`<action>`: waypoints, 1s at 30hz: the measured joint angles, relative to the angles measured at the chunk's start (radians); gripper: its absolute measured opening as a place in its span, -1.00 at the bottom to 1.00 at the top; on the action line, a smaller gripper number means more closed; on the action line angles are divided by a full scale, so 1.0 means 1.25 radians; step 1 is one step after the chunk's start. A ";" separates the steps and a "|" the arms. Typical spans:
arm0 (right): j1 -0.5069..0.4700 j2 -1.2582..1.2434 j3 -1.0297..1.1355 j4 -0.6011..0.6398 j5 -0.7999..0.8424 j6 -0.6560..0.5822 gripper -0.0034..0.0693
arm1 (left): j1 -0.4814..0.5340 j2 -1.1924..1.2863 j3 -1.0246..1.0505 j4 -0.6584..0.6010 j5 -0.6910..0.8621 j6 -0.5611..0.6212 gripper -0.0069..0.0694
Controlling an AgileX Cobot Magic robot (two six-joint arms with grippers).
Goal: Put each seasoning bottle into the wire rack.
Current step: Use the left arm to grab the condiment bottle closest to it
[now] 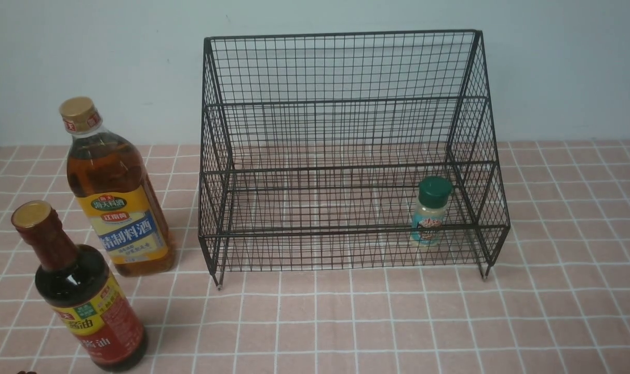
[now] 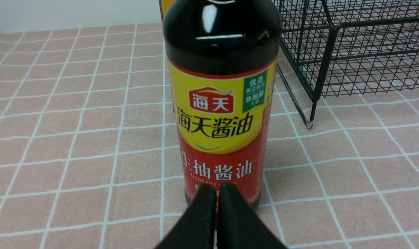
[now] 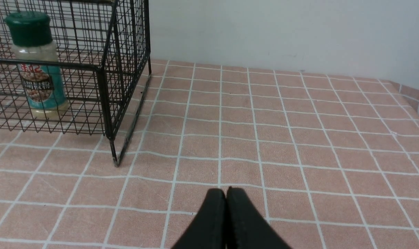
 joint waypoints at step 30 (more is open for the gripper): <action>0.000 0.000 0.000 0.000 0.000 0.000 -0.95 | 0.000 0.000 0.003 -0.122 -0.531 -0.075 -0.84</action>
